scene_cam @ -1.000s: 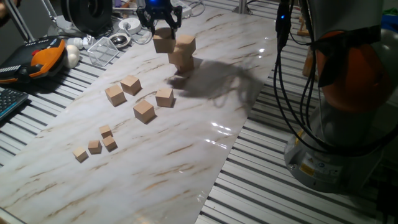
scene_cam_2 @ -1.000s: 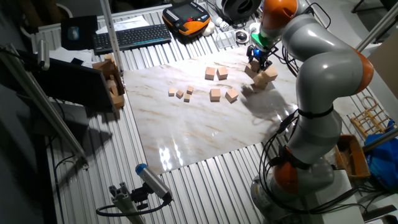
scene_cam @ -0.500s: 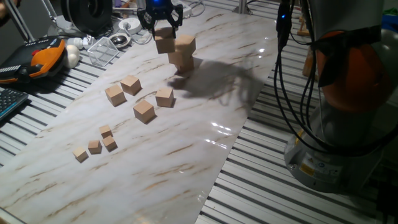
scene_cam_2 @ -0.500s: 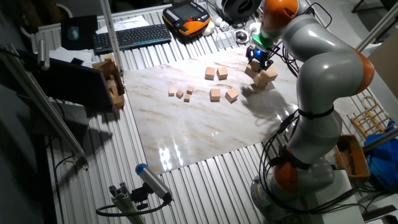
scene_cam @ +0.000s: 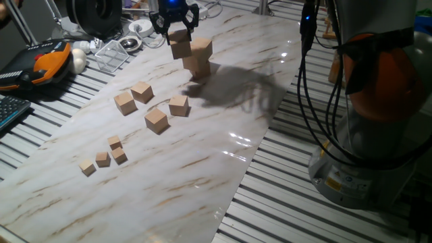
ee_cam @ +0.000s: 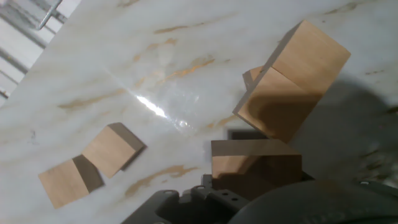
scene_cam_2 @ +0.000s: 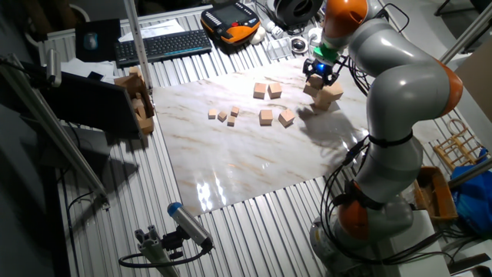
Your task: Stack the blocks into a cross shape
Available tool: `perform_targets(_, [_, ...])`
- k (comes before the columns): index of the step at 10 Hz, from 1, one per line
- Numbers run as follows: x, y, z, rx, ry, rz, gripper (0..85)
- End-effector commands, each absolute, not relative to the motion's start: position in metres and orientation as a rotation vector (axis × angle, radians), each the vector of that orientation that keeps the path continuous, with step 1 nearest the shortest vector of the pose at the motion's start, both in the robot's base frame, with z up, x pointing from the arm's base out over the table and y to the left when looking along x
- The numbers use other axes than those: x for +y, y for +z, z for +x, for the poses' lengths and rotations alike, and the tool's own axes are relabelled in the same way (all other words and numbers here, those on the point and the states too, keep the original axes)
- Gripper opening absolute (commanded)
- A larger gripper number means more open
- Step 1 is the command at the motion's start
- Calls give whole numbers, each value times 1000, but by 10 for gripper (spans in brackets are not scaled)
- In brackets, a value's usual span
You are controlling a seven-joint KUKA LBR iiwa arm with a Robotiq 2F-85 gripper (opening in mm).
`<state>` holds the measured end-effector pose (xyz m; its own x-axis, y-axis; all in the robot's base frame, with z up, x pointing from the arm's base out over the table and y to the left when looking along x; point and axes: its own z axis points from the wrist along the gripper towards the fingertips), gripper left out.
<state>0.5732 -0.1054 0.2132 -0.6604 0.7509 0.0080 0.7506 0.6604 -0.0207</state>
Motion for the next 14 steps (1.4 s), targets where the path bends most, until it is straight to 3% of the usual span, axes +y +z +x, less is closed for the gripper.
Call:
perform_targets(1, [-105, 213, 573, -3113, 22, -403, 0])
perform_targets(6, [-105, 213, 573, -3139, -19, -323, 0])
perform_targets(14, [-113, 214, 576, -3172, 67, -64, 0])
